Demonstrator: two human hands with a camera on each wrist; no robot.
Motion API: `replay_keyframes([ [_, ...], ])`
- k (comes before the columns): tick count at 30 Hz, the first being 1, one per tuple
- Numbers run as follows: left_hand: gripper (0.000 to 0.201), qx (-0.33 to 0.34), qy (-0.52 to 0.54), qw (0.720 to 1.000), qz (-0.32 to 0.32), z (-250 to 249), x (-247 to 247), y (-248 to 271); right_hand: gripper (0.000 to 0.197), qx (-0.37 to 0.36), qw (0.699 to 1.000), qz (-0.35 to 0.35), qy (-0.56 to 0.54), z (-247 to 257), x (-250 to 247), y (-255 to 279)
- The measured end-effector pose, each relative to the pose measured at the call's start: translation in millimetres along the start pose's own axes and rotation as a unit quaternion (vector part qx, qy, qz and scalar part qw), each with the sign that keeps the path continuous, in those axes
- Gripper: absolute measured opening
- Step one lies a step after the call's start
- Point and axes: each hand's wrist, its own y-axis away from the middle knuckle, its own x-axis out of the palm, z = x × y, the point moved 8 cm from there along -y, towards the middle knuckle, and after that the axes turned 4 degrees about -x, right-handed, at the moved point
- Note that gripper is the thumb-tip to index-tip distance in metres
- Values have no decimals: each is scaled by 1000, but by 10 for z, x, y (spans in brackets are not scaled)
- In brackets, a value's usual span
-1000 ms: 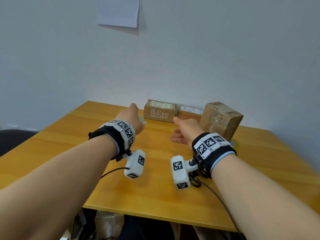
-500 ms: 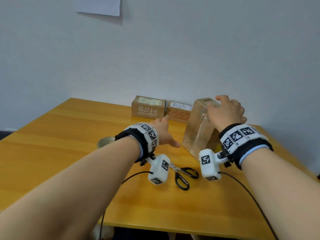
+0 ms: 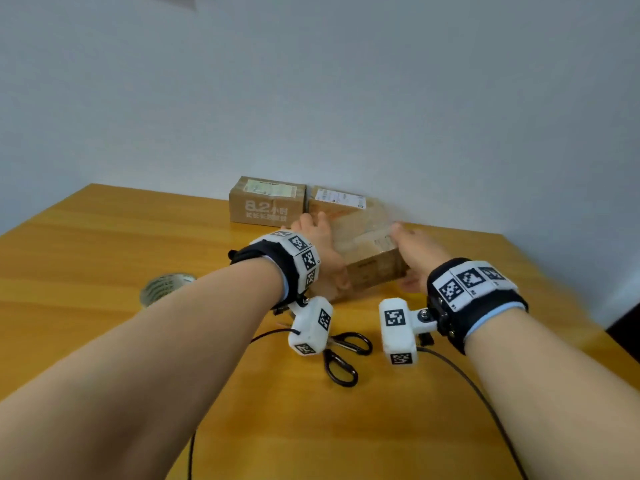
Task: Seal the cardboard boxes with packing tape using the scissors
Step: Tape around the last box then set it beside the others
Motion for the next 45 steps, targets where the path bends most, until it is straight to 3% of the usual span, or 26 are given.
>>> replay_keyframes([
  [2, 116, 6, -73, 996, 59, 56, 145, 18, 45, 37, 997, 45, 47, -220, 113, -76],
  [4, 109, 17, -130, 988, 76, 92, 277, 40, 44, 52, 997, 46, 42, -354, 159, -165],
  [11, 135, 30, -133, 988, 71, 175, 397, -1, 57, 29, 982, 31, 184, -323, 215, -98],
  [15, 137, 30, -138, 987, 75, 163, 400, 10, 31, -35, 970, 63, 231, -267, 358, -23],
  [17, 139, 28, -139, 987, 74, 161, 410, 13, 36, -61, 970, 66, 227, -217, 389, -19],
  [20, 140, 27, -142, 987, 73, 146, 418, 25, 23, -54, 969, 75, 228, -153, 463, -37],
  [23, 141, 27, -152, 986, 69, 135, 426, 38, 31, -55, 947, 102, 300, -78, 511, 30],
  [27, 140, 30, -159, 985, 61, 135, 410, 54, 38, -27, 949, 140, 280, -186, 549, 42],
  [33, 137, 36, -159, 985, 59, 133, 396, 86, 97, 8, 935, 208, 288, -401, 553, -183],
  [36, 139, 39, -148, 987, 56, 131, 401, 87, 84, 21, 933, 229, 275, -349, 532, -56],
  [38, 139, 50, -136, 988, 58, 125, 411, 99, 85, 28, 935, 186, 299, -262, 458, -19],
  [41, 141, 68, -115, 988, 76, 166, 420, 138, 76, -22, 945, 20, 324, -12, 409, -38],
  [45, 140, 74, -185, 976, 87, 376, 338, 238, 71, -89, 928, 22, 361, 150, 799, -20],
])
